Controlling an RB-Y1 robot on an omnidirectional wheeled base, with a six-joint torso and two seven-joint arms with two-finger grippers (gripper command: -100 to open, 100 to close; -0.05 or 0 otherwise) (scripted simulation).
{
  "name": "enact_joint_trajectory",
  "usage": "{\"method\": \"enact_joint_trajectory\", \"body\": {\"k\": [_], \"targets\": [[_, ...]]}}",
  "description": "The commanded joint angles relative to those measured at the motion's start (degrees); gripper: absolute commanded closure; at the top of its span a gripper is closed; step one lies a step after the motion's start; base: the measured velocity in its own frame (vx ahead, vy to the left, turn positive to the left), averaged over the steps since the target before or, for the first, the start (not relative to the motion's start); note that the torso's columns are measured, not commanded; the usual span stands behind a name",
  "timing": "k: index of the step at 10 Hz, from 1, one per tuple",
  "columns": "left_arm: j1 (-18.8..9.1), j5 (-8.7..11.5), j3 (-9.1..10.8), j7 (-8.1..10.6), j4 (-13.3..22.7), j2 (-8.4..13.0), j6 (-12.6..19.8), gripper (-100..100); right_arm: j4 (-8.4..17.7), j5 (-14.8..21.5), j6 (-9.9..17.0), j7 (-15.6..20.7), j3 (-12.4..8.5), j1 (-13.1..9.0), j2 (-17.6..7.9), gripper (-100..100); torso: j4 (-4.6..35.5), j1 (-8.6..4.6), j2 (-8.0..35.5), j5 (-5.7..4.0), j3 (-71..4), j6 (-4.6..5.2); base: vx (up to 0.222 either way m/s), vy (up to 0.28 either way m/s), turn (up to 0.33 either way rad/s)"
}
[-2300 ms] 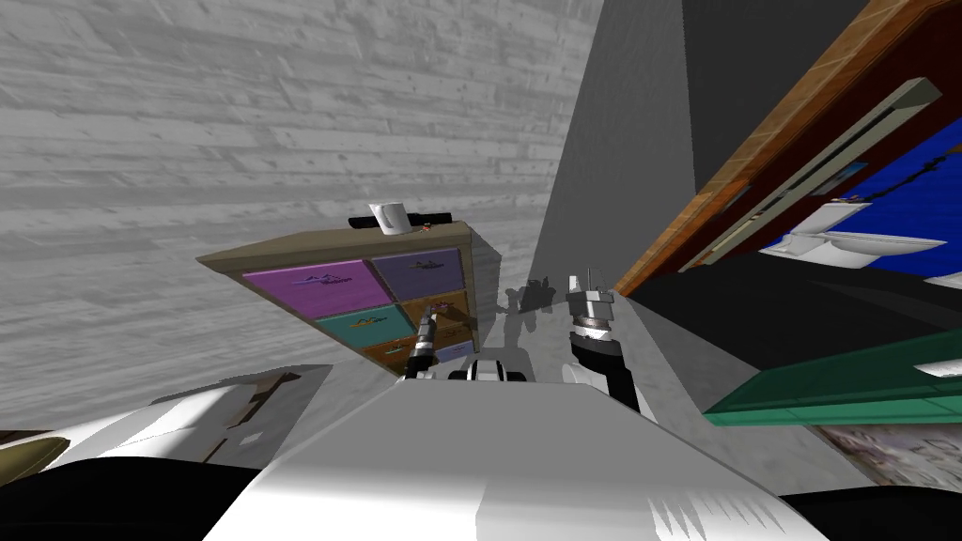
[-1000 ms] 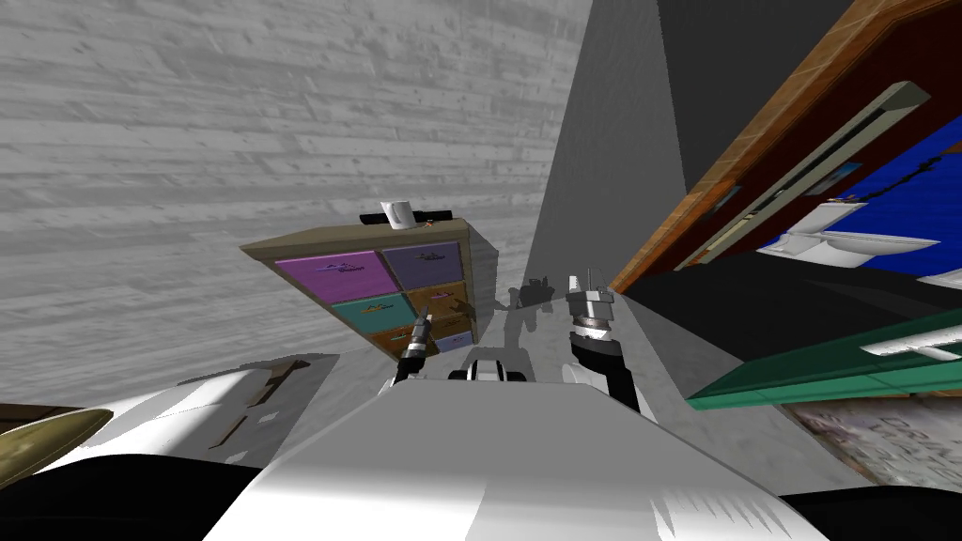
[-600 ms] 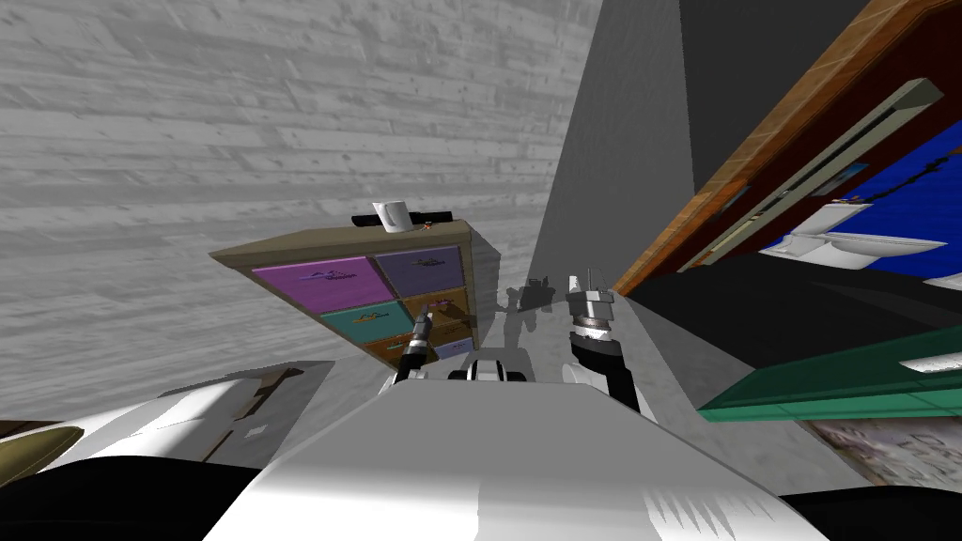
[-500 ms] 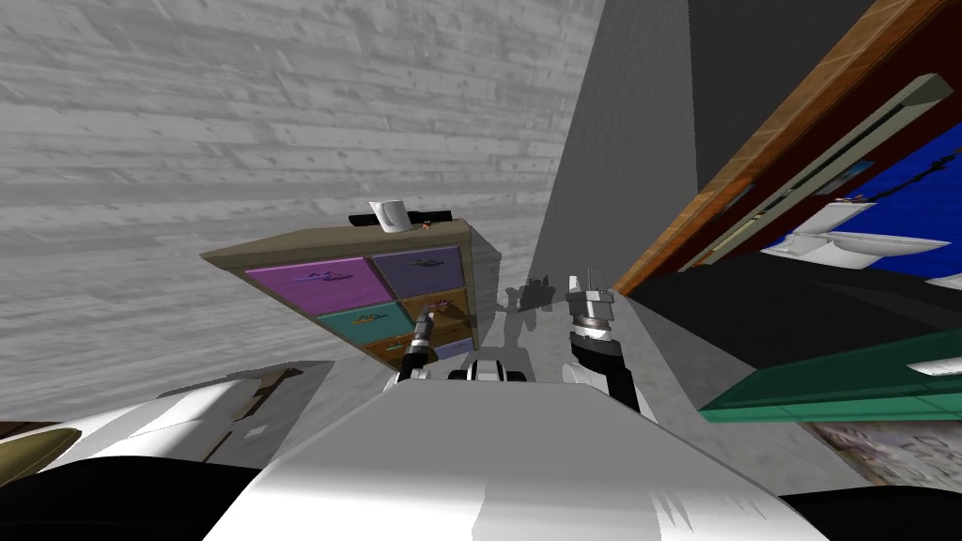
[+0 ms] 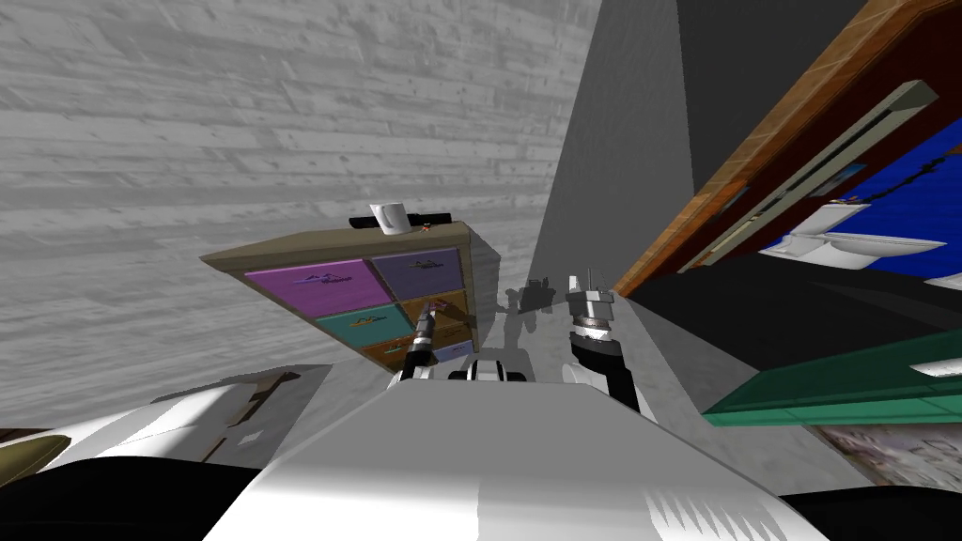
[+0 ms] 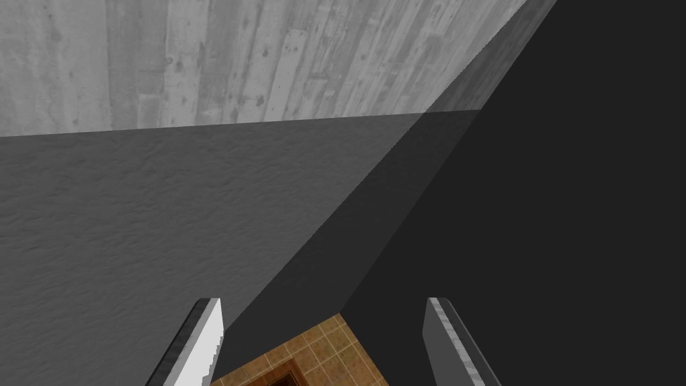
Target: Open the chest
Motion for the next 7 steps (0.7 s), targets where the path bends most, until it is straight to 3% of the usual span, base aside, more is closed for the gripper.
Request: {"method": "enact_joint_trajectory", "body": {"k": [1, 3, 7], "targets": [[0.03, -0.14, -0.2, -0.13, 1.69, -0.25, -1.64, 100, 0.0, 0.0, 0.0, 0.0, 0.0, 0.0, 0.0, 0, 0.04, -0.01, 0.19, 0.0, 0.1, 0.0, -0.045, -0.001, 0.02], [0.89, -0.09, -0.52, 0.09, -0.71, -0.2, -0.28, 100, 0.01, 0.0, 0.0, 0.0, 0.0, -0.01, 0.0, 0, 0.07, -0.03, 0.33, -0.05, 0.25, 0.03, -0.069, -0.018, 0.008], [1.91, -0.16, -0.81, 0.17, -1.93, -0.1, 0.51, 100, 0.0, 0.0, 0.01, 0.0, 0.01, -0.03, 0.01, 0, 0.27, -0.17, 0.47, -0.15, 0.26, 0.02, -0.153, -0.049, 0.009]]}}
